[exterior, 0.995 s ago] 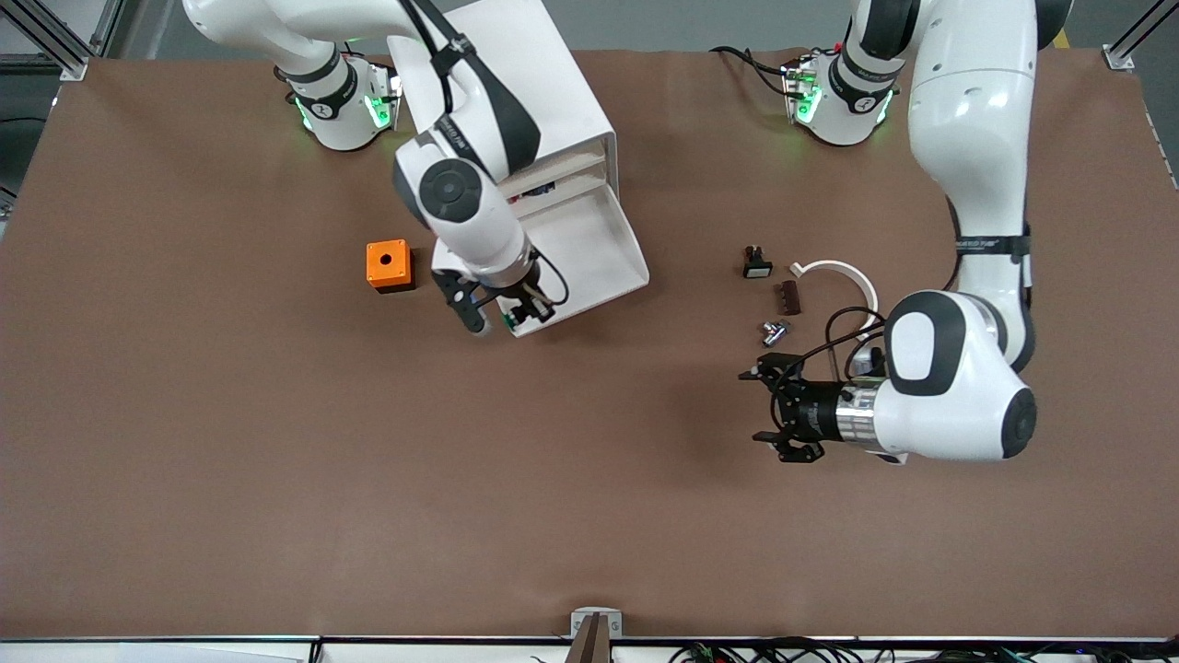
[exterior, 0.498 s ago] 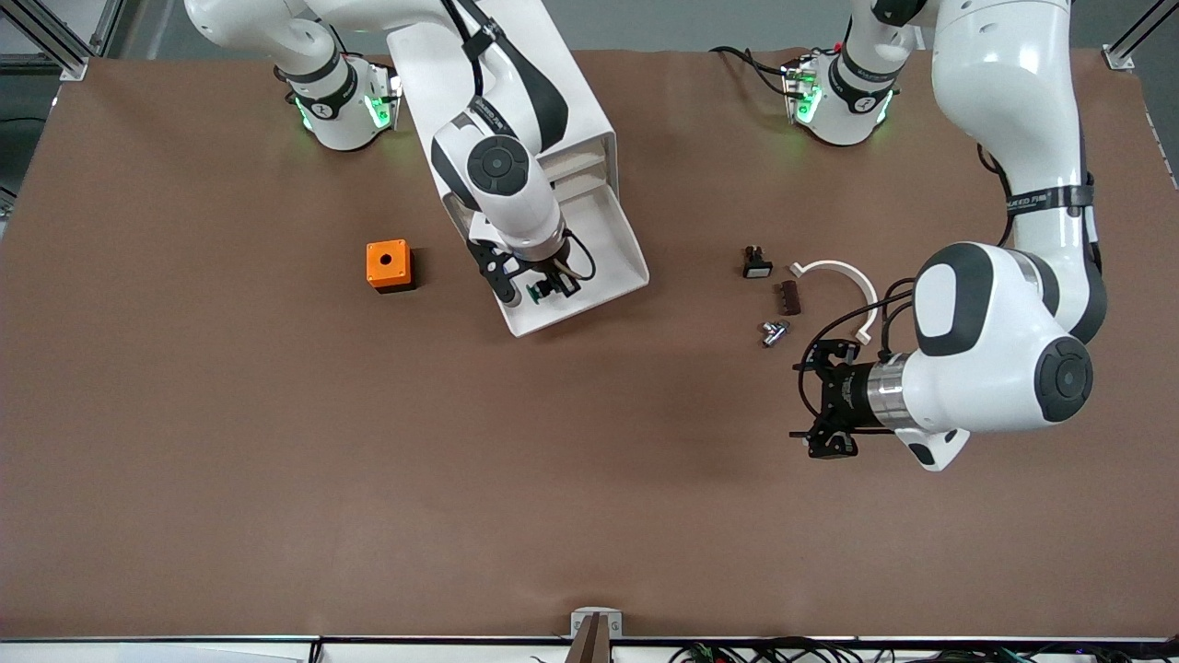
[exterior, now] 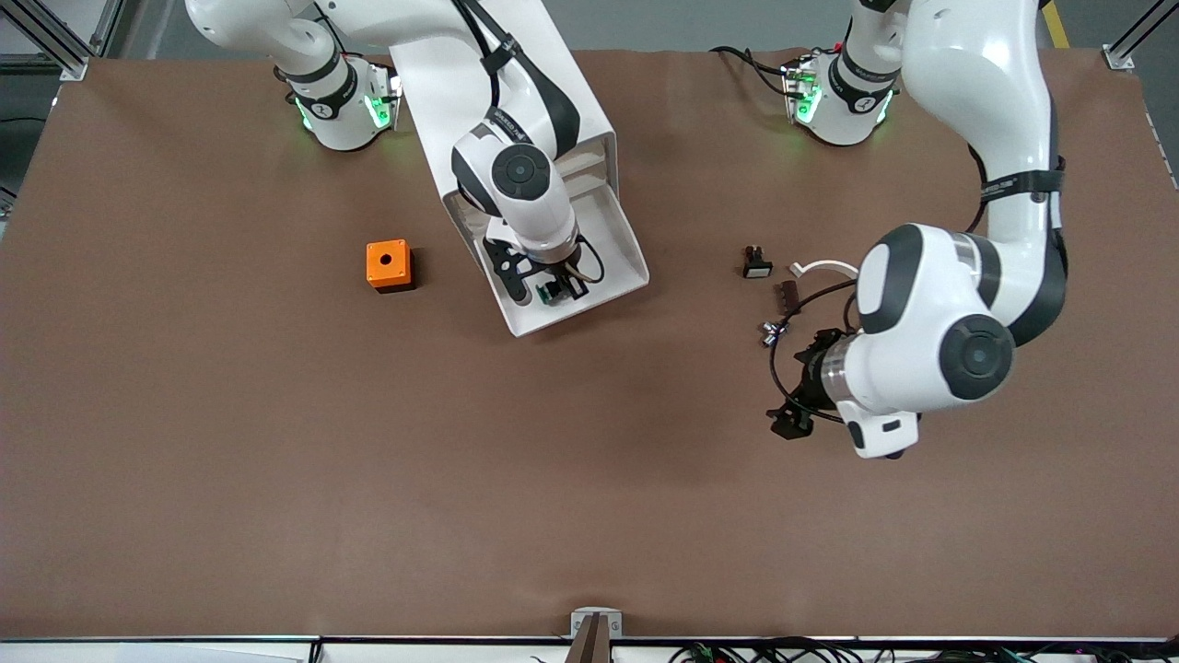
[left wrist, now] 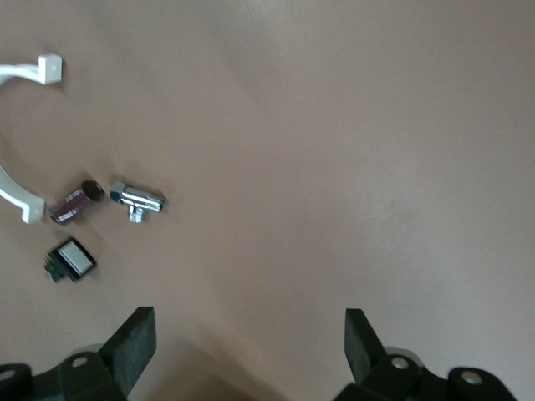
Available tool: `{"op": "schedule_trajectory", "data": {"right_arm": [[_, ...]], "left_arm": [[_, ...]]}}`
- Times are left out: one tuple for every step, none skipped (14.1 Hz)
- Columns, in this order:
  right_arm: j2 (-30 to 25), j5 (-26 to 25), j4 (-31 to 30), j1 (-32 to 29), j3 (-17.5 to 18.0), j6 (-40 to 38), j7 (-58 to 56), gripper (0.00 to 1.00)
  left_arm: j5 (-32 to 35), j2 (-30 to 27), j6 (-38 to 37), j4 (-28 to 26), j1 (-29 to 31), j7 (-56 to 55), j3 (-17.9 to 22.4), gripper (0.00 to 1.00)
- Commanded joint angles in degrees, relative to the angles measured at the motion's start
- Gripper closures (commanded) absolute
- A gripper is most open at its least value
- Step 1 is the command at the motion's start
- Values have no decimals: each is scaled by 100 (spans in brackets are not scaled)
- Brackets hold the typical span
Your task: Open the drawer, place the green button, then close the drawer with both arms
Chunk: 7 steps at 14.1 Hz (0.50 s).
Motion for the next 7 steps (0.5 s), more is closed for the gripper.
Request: {"op": "schedule_trajectory", "data": {"right_arm": [[10, -225, 29, 165, -70, 16, 357, 100], [10, -234, 38, 165, -70, 16, 384, 96], [10, -234, 46, 183, -61, 16, 384, 71], [19, -234, 81, 183, -61, -1, 393, 21], [63, -243, 151, 200, -61, -10, 393, 0], [89, -235, 222, 226, -61, -28, 393, 0], [107, -234, 309, 192, -61, -37, 393, 0]], "left_arm": [[391, 120, 98, -70, -317, 522, 0, 1], [418, 146, 220, -70, -423, 952, -18, 1], [410, 147, 291, -104, -476, 1443, -27, 1], [410, 147, 309, -200, -520, 1831, -44, 1], [384, 147, 370, -280, -547, 2122, -184, 1], [401, 155, 441, -341, -565, 2151, -342, 1], [410, 156, 554, -429, -600, 2195, -430, 1]]}}
